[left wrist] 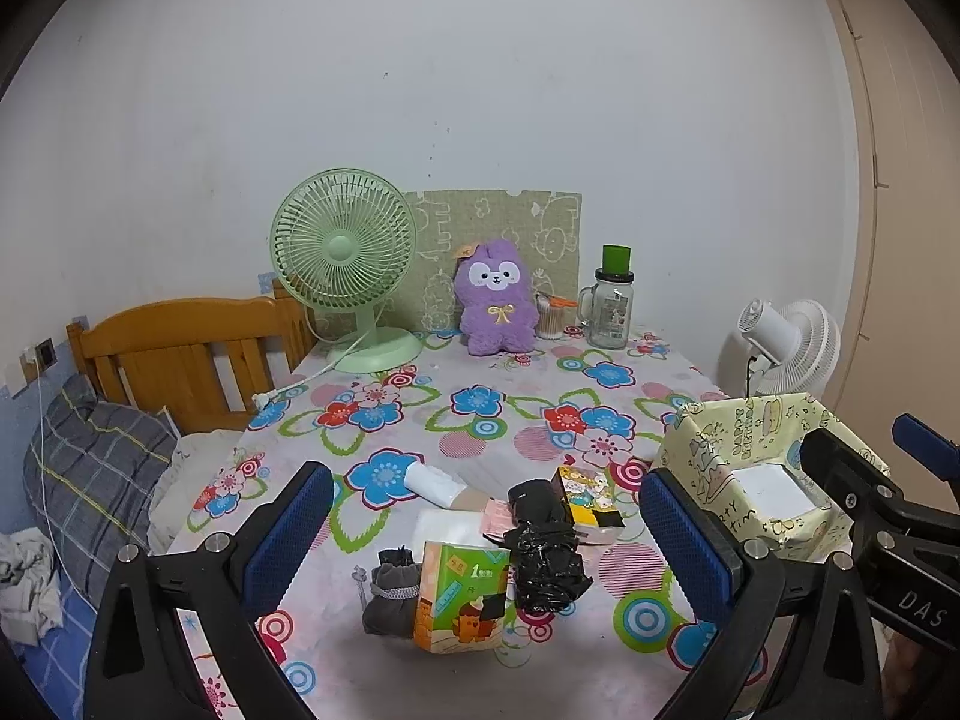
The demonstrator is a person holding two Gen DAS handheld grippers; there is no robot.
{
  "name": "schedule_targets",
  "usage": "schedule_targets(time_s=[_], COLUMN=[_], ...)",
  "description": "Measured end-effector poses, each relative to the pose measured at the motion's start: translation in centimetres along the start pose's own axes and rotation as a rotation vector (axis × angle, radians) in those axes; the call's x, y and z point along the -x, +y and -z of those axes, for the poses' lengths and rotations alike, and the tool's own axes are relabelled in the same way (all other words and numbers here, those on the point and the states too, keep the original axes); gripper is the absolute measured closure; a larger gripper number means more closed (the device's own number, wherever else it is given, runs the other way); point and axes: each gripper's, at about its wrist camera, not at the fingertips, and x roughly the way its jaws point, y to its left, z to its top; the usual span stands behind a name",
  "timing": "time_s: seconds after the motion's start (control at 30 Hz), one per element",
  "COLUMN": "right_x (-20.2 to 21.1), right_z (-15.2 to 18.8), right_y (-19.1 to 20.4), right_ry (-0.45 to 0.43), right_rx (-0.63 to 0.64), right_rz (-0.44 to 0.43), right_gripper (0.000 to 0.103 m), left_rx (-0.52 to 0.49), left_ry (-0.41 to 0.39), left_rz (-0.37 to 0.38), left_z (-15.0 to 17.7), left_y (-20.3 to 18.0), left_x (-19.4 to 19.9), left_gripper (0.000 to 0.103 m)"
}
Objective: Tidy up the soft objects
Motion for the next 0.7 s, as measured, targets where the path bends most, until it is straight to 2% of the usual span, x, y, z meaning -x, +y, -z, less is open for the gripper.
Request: schedule_targets(time_s=[0.7], right_x=[0.01], right_z=[-0.10], right_y=[0.01], right_ry=[0.005], right_rx=[-0.004], right_rz=[0.001], right_gripper=[0.001], left_rx=[0.008], left_ry=[0.000], left_rz=[0.017], left_z=[-0.12], left_y=[0.18], left_x=[0.23], left_gripper=[0.002])
